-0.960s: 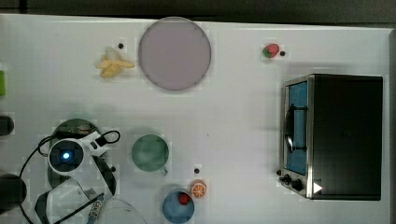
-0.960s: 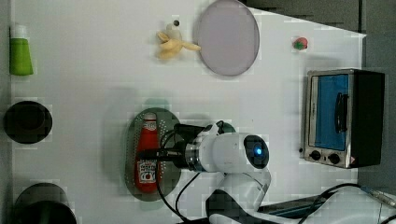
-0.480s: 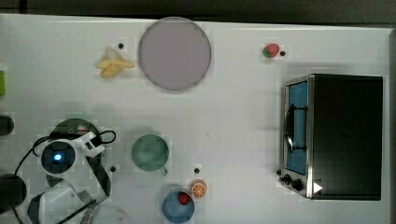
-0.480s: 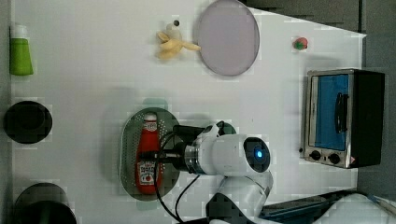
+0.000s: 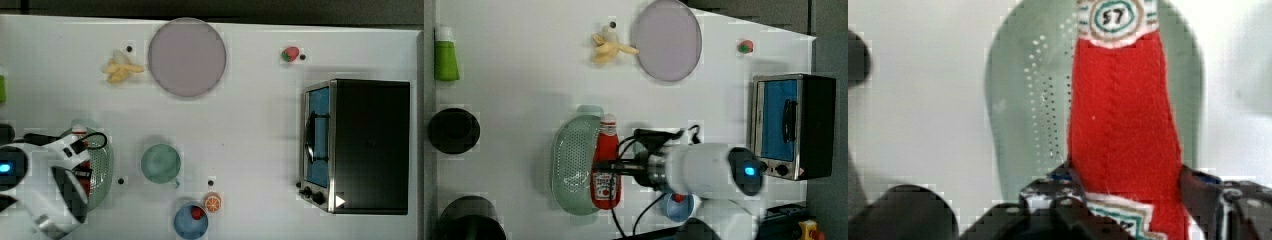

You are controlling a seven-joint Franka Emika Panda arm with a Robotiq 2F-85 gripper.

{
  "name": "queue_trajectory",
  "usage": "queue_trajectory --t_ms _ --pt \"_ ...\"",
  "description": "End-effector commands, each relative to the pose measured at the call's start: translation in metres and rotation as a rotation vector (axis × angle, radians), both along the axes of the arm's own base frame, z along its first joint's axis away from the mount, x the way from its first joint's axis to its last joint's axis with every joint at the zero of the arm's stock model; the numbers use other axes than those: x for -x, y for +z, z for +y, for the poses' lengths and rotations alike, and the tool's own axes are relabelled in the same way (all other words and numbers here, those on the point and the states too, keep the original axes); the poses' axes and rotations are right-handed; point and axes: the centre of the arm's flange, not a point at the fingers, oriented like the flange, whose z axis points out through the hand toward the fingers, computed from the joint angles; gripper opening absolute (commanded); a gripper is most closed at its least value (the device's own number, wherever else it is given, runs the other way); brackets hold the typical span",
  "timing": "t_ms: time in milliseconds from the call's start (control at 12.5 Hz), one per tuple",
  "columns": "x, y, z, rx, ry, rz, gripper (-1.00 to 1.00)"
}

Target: Pick ketchup from strainer and place it on the table

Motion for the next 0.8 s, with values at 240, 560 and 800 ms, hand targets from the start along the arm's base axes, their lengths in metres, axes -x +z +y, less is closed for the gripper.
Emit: queue_trajectory --t_ms 240,560,800 --pt "-0.081 0.093 -0.082 0.032 -0.154 -0.026 0.18" --pt "-0.127 0.109 -0.193 0.065 -0.13 -0.076 0.18" --pt "-0.142 0.103 -0.274 0.155 -0.078 -0.098 0.18"
